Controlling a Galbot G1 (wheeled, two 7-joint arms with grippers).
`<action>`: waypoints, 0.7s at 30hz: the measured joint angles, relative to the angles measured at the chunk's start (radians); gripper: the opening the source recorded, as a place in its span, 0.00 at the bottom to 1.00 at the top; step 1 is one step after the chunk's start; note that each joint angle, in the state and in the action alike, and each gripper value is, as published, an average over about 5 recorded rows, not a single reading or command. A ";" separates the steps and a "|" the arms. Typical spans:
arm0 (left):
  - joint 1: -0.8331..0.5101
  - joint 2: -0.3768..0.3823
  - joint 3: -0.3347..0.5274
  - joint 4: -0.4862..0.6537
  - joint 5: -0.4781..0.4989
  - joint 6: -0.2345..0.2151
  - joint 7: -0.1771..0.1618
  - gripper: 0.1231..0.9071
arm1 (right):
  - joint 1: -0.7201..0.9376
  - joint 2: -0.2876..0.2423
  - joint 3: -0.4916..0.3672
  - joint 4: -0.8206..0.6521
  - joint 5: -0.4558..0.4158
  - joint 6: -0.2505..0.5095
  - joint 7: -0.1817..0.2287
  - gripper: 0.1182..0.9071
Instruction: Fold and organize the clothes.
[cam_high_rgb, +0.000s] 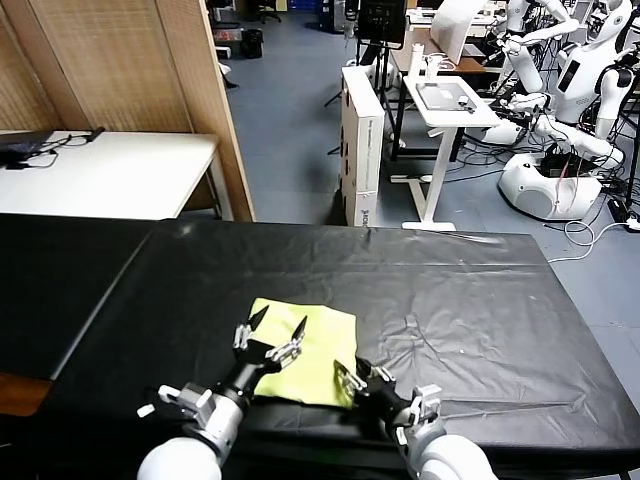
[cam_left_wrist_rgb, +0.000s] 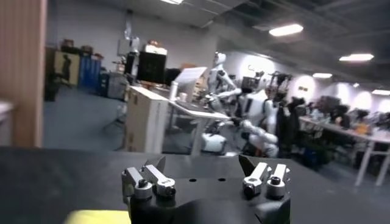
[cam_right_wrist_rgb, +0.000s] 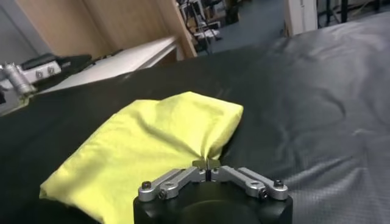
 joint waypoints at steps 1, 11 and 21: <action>0.001 0.000 -0.004 0.002 0.001 -0.003 0.000 1.00 | -0.003 -0.001 0.004 0.003 0.000 0.002 0.001 0.15; -0.001 0.017 -0.065 0.031 -0.021 -0.018 -0.002 1.00 | -0.033 -0.025 0.134 0.032 -0.091 -0.112 0.124 0.03; -0.009 0.011 -0.091 0.054 -0.025 -0.032 -0.001 1.00 | -0.065 -0.094 0.325 0.053 -0.076 -0.167 0.151 0.03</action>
